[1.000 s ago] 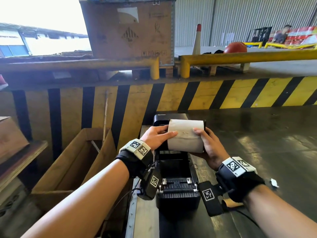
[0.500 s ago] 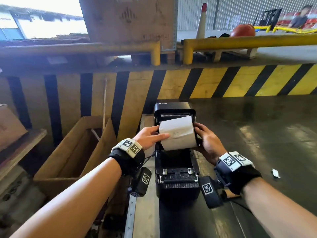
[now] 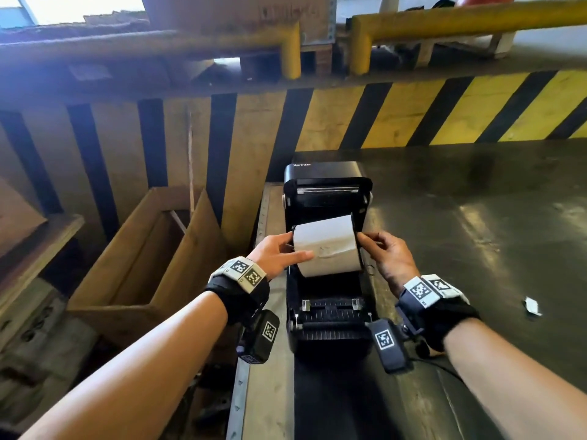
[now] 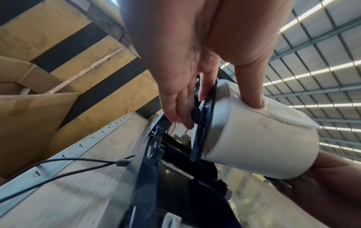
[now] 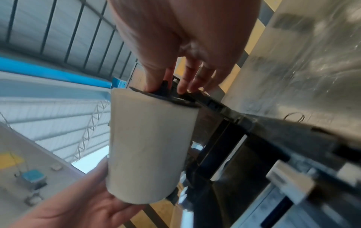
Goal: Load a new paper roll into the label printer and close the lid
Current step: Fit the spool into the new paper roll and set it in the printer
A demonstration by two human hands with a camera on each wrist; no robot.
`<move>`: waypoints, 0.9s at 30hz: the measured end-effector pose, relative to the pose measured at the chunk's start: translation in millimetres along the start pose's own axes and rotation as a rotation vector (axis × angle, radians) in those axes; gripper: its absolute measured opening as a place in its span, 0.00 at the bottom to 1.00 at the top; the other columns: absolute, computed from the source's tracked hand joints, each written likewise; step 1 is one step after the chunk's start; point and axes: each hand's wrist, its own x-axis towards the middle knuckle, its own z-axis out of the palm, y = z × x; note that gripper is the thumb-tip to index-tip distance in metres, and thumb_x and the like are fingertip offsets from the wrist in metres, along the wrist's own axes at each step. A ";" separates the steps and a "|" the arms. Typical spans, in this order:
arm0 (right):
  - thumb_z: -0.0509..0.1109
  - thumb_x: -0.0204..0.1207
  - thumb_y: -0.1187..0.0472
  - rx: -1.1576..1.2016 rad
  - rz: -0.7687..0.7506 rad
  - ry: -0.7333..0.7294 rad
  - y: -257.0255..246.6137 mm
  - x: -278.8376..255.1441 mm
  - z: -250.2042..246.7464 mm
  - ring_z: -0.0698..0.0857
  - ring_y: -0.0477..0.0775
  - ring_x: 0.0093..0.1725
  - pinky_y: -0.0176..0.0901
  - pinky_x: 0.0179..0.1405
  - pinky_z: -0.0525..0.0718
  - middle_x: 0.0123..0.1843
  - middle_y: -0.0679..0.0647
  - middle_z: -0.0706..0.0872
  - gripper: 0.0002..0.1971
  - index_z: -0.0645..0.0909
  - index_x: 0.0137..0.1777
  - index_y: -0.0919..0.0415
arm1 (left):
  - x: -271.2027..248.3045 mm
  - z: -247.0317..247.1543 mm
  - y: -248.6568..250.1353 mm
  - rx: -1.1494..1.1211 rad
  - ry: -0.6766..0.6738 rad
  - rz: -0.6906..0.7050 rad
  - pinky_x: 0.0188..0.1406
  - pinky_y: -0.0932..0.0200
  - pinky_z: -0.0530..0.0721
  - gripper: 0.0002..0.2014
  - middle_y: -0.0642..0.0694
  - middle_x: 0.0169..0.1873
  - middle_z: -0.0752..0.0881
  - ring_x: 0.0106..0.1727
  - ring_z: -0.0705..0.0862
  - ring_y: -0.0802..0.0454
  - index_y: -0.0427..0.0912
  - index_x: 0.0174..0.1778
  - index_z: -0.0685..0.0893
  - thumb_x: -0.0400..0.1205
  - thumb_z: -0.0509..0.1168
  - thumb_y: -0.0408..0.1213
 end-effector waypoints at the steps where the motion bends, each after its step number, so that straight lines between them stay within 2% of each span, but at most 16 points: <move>1: 0.72 0.73 0.56 -0.042 -0.014 0.005 2.7 3.6 -1.9 0.84 0.46 0.41 0.42 0.48 0.81 0.41 0.54 0.89 0.07 0.87 0.46 0.58 | 3.0 1.1 -2.0 0.024 -0.001 -0.001 0.68 0.48 0.81 0.25 0.43 0.61 0.87 0.61 0.86 0.48 0.44 0.70 0.78 0.76 0.71 0.42; 3: 0.72 0.74 0.58 -0.105 -0.029 -0.001 7.3 12.3 -5.4 0.83 0.41 0.36 0.35 0.43 0.80 0.39 0.52 0.88 0.09 0.87 0.48 0.63 | 9.0 4.2 -6.1 0.069 0.011 -0.008 0.67 0.48 0.82 0.25 0.45 0.60 0.87 0.60 0.86 0.49 0.45 0.70 0.77 0.76 0.71 0.45; 4: 0.71 0.74 0.58 -0.154 -0.029 -0.012 10.0 18.1 -7.4 0.83 0.41 0.35 0.35 0.42 0.81 0.37 0.50 0.88 0.09 0.87 0.48 0.63 | 12.8 6.3 -8.9 0.089 0.023 -0.010 0.67 0.47 0.82 0.27 0.46 0.59 0.87 0.59 0.86 0.49 0.47 0.70 0.77 0.75 0.71 0.48; 6: 0.71 0.74 0.58 -0.276 -0.024 -0.070 15.7 30.8 -13.1 0.85 0.46 0.38 0.44 0.48 0.84 0.39 0.51 0.89 0.09 0.87 0.49 0.62 | 20.1 9.3 -15.5 0.122 0.052 -0.018 0.66 0.44 0.83 0.35 0.48 0.60 0.87 0.59 0.86 0.50 0.50 0.71 0.77 0.69 0.72 0.58; 8: 0.72 0.73 0.55 -0.447 -0.015 -0.161 22.3 42.4 -19.1 0.88 0.54 0.46 0.55 0.57 0.85 0.46 0.57 0.91 0.11 0.87 0.52 0.59 | 27.5 11.5 -23.5 0.158 0.067 -0.040 0.66 0.45 0.83 0.39 0.49 0.61 0.87 0.61 0.85 0.51 0.53 0.73 0.74 0.65 0.71 0.62; 9: 0.72 0.72 0.54 -0.553 -0.017 -0.205 26.0 46.6 -21.9 0.89 0.57 0.49 0.57 0.58 0.85 0.48 0.58 0.92 0.12 0.87 0.53 0.58 | 29.6 12.7 -26.3 0.178 0.071 -0.055 0.67 0.45 0.81 0.38 0.48 0.62 0.87 0.62 0.84 0.50 0.54 0.74 0.73 0.67 0.72 0.60; 11: 0.71 0.72 0.56 -0.721 -0.025 -0.261 28.4 49.4 -24.5 0.90 0.59 0.50 0.54 0.56 0.85 0.48 0.59 0.92 0.12 0.86 0.54 0.57 | 32.4 15.8 -30.5 0.215 0.088 -0.075 0.70 0.48 0.79 0.35 0.47 0.65 0.85 0.67 0.81 0.49 0.55 0.75 0.72 0.71 0.73 0.54; 13: 0.71 0.74 0.57 -0.814 -0.061 -0.305 33.5 50.7 -24.1 0.89 0.60 0.50 0.50 0.53 0.85 0.48 0.61 0.92 0.11 0.86 0.53 0.59 | 33.8 20.3 -35.7 0.280 0.102 -0.092 0.68 0.54 0.78 0.35 0.47 0.65 0.84 0.68 0.81 0.49 0.54 0.76 0.71 0.72 0.73 0.53; 15: 0.69 0.75 0.57 -0.910 -0.091 -0.344 38.0 50.4 -21.6 0.88 0.62 0.53 0.46 0.50 0.79 0.51 0.63 0.91 0.12 0.85 0.54 0.61 | 33.9 25.2 -40.4 0.336 0.131 -0.111 0.66 0.54 0.79 0.37 0.45 0.65 0.84 0.67 0.81 0.48 0.53 0.76 0.71 0.71 0.73 0.54; 18: 0.69 0.76 0.58 -0.923 -0.129 -0.321 44.6 50.2 -19.7 0.87 0.63 0.55 0.42 0.46 0.73 0.53 0.64 0.90 0.13 0.85 0.56 0.63 | 33.8 29.3 -47.6 0.326 0.168 -0.119 0.66 0.55 0.80 0.38 0.44 0.65 0.85 0.65 0.82 0.49 0.51 0.76 0.72 0.69 0.75 0.53; 21: 0.70 0.74 0.62 -0.918 -0.199 -0.306 47.9 44.7 -18.3 0.86 0.65 0.53 0.36 0.44 0.69 0.53 0.67 0.88 0.11 0.86 0.54 0.66 | 31.8 32.2 -50.1 0.315 0.180 -0.127 0.64 0.57 0.79 0.38 0.46 0.65 0.84 0.66 0.82 0.50 0.50 0.75 0.73 0.69 0.76 0.51; 23: 0.72 0.72 0.64 -0.922 -0.222 -0.306 50.2 40.3 -17.3 0.85 0.67 0.52 0.33 0.48 0.69 0.53 0.68 0.85 0.10 0.87 0.51 0.68 | 30.0 35.5 -49.2 0.348 0.178 -0.110 0.63 0.57 0.79 0.34 0.45 0.64 0.85 0.64 0.82 0.49 0.48 0.73 0.76 0.70 0.76 0.50; 27: 0.73 0.72 0.63 -0.921 -0.185 -0.260 50.8 35.0 -14.7 0.85 0.64 0.51 0.35 0.47 0.71 0.55 0.66 0.84 0.11 0.88 0.53 0.65 | 29.4 39.7 -49.0 0.431 0.184 -0.084 0.65 0.52 0.80 0.35 0.44 0.63 0.85 0.63 0.82 0.47 0.45 0.73 0.75 0.70 0.75 0.51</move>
